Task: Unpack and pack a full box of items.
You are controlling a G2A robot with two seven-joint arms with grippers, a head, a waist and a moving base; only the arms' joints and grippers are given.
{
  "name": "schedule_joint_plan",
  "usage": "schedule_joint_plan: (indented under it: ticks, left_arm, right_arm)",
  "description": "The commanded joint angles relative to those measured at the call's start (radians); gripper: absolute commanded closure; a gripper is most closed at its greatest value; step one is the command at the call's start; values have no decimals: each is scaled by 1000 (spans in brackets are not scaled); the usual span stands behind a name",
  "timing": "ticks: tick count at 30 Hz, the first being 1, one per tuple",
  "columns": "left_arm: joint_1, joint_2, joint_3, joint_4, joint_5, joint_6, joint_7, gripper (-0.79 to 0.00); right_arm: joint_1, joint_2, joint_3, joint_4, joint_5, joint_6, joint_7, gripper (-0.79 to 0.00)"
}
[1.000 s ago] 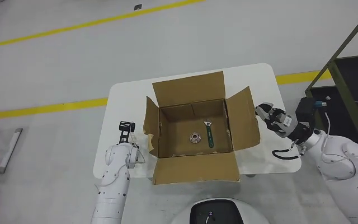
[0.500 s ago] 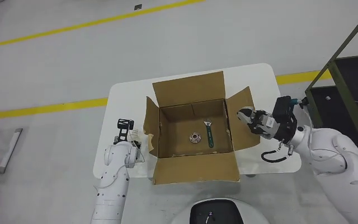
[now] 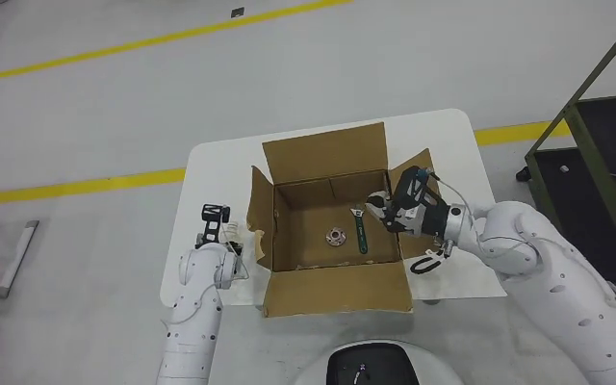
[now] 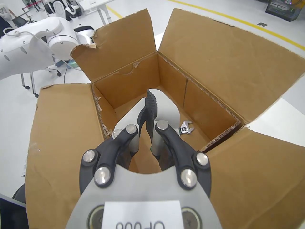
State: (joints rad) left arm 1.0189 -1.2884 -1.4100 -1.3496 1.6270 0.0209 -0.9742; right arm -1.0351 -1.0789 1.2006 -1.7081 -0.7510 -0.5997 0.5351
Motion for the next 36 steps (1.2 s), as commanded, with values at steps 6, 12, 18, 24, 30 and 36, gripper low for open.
schedule_joint_plan:
  ticks: [6, 12, 18, 24, 30, 36]
  left_arm:
    - [37, 7, -60, -111, -28, 8, -7, -785]
    - [72, 11, -98, -221, -45, 21, -20, -785]
    - [72, 11, -99, -226, -46, 20, -20, -785]
    - [72, 11, -99, -226, -46, 20, -20, -785]
    - [72, 11, -99, -226, -46, 20, -20, -785]
    - [72, 11, -99, -226, -46, 20, -20, -785]
  right_arm:
    - [-13, 2, 6, -2, -18, 13, -1, 0]
    - [21, -8, -79, -23, -81, 62, 81, 0]
    - [195, -63, -310, 87, -158, 188, 258, 0]
    - [316, -120, -435, 222, -122, 280, 284, 0]
    - [324, -126, -440, 237, -106, 290, 278, 0]
    - [324, -126, -440, 237, -106, 290, 278, 0]
